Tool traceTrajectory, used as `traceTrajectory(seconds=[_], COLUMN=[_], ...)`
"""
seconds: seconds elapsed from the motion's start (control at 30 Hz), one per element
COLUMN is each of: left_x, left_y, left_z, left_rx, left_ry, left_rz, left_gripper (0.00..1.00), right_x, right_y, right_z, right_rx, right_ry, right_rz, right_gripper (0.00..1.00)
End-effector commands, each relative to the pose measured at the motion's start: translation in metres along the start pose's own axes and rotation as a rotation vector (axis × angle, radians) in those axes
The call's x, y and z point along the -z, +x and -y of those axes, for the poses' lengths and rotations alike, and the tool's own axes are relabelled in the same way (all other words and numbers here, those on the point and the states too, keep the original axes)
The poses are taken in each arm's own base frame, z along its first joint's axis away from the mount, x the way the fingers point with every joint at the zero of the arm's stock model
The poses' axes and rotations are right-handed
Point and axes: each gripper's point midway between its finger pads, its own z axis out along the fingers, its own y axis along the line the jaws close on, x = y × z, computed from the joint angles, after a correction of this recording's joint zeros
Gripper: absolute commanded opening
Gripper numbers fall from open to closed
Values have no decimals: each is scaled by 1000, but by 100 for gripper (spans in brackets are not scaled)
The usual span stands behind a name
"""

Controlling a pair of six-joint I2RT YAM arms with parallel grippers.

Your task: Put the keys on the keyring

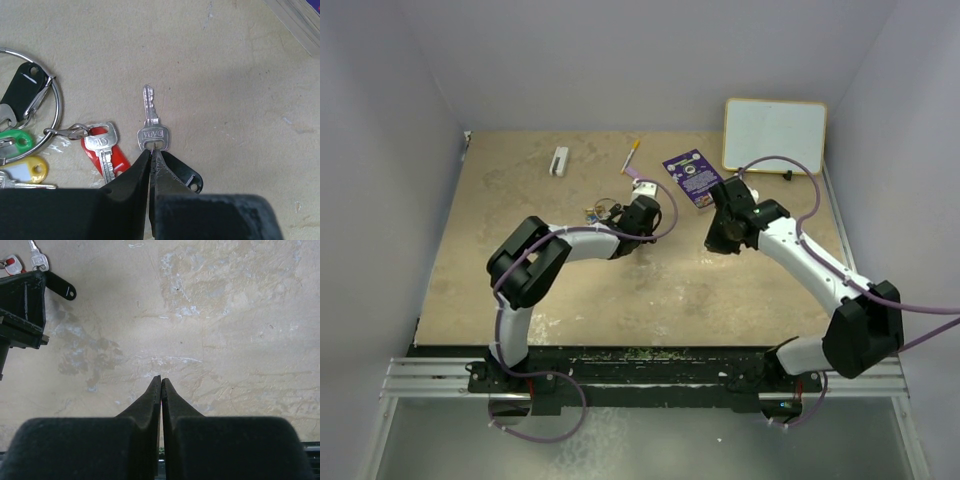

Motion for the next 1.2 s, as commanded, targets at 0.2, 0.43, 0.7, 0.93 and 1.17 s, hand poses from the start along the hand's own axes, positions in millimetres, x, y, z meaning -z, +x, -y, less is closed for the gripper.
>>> traceTrajectory(seconds=[0.2, 0.43, 0.7, 0.93, 1.17], left_x=[8, 17, 22, 37, 53], left_y=[3, 6, 0, -13, -25], left_z=[46, 79, 86, 76, 79], left_rx=[-75, -187, -351, -358, -249], left_ry=[203, 362, 443, 418, 452], left_rz=[-21, 6, 106, 168, 238], left_gripper=[4, 4, 5, 20, 38], right_x=[12, 14, 17, 18, 19], right_y=[3, 6, 5, 5, 5], right_z=[18, 22, 24, 25, 28], right_rx=[-32, -51, -72, -78, -66], right_ry=[26, 31, 28, 31, 39], right_rz=[33, 38, 55, 59, 59], right_gripper=[0, 0, 0, 5, 6])
